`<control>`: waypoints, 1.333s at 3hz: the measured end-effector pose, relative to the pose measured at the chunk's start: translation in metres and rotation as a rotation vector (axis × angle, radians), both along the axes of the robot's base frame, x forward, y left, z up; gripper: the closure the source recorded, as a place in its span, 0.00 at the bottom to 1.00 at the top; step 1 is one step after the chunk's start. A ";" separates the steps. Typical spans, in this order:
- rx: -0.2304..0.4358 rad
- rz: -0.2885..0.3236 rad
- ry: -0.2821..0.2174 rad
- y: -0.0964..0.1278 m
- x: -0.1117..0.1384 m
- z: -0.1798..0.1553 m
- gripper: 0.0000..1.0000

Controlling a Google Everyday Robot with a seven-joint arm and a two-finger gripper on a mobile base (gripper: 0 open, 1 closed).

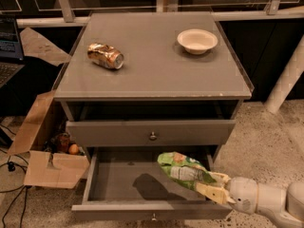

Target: Place green rice chip bag into middle drawer

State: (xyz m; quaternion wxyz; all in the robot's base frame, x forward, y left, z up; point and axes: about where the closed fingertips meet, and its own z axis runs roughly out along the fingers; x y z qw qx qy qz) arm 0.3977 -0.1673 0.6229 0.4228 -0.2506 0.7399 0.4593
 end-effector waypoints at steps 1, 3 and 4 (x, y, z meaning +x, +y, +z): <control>0.039 -0.009 0.062 0.002 0.019 -0.041 1.00; 0.054 0.024 0.113 0.017 0.062 -0.082 1.00; 0.035 0.011 0.146 0.024 0.084 -0.100 1.00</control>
Offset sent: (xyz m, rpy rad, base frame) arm 0.0700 0.0144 -0.1009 0.0676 0.1379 0.0307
